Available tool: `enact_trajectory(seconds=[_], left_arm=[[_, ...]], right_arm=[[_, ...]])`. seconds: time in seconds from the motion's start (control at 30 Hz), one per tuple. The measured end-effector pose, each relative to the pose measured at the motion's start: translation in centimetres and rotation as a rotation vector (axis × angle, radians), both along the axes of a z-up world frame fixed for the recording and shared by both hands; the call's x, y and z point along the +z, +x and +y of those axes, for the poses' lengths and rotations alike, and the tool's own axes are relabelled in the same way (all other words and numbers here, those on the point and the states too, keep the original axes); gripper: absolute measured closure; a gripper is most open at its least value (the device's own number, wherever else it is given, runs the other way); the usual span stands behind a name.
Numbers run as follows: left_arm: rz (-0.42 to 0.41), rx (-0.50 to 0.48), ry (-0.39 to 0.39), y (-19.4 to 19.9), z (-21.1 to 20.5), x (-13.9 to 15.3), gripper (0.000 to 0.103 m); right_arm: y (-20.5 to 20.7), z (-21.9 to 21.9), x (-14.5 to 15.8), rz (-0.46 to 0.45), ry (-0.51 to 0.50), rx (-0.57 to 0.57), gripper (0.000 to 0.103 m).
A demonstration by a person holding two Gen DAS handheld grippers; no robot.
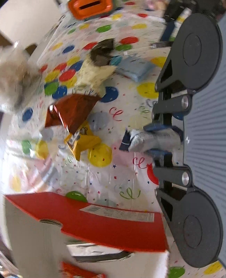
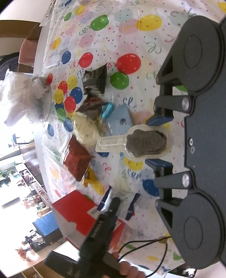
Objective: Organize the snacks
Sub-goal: 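Grasp the white wrapped packet with the left gripper while the right gripper grasps the clear tray snack, then carry both snacks into the shoebox and open both grippers to release them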
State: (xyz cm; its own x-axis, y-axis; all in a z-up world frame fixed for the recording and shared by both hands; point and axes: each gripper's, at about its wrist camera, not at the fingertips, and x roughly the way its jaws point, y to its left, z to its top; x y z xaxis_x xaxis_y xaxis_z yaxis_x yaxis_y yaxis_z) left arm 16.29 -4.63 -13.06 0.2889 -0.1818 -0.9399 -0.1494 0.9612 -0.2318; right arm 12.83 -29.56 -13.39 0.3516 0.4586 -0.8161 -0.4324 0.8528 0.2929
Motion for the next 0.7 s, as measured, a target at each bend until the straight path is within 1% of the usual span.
enact_trajectory(seconds=[0.1,0.27,0.43,0.63,0.7], left_arm=[[-0.077,-0.077,0.044,-1.7,-0.8,1.0,0.086],[-0.123,-0.113,0.065,-3.6,-0.8,1.8,0.086],[-0.194,-0.142,0.054,-5.1,0.5,4.1,0.086],[-0.251,-0.139,0.015,-6.4,3.4,7.7,0.086],[-0.274,-0.127,0.016,-6.6,4.5,8.8,0.086]], right_arm=[[-0.4,0.6,0.5,-0.003,0.015,-0.007,0.064],[-1.1,1.8,1.2,-0.003,0.024,-0.020,0.064],[-1.8,3.4,3.1,-0.033,0.039,-0.025,0.064],[-2.0,6.4,6.2,-0.093,0.063,-0.019,0.064],[-1.9,7.9,7.0,-0.106,0.065,-0.011,0.064]])
